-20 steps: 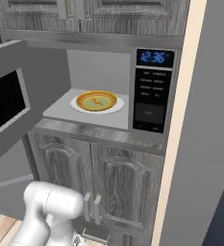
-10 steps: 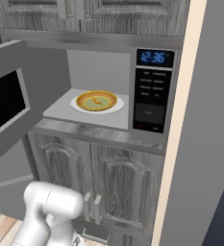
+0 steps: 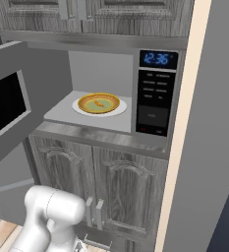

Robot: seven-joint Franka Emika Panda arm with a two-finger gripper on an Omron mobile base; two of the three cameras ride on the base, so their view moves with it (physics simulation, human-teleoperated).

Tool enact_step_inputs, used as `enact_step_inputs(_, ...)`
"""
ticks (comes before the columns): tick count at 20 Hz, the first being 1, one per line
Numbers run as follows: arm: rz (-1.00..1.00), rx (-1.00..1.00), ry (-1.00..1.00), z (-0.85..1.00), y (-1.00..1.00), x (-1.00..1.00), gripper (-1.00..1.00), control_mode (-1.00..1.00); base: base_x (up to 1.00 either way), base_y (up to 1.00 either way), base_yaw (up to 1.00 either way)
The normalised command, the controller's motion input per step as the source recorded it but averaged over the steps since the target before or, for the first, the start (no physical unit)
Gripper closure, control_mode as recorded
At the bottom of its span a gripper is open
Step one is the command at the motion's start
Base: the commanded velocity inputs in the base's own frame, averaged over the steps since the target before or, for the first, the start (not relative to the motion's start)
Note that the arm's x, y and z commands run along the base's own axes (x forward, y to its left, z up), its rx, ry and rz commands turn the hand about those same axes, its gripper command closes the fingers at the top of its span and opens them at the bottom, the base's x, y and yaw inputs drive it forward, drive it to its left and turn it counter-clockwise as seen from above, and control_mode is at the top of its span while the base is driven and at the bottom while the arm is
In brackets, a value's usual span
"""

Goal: Pick the shrimp from the counter and place it in the microwave. Then turn on the microwave.

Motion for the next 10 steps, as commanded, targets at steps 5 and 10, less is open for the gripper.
enact_step_inputs(5,-0.12,0.04,0.0,-0.25,0.29,0.0,-1.0,-1.0,0.0,0.0,0.0)
enact_step_inputs(10,-0.11,0.03,-0.03,-0.25,0.33,0.0,-1.0,-1.0,0.0,0.0,0.0)
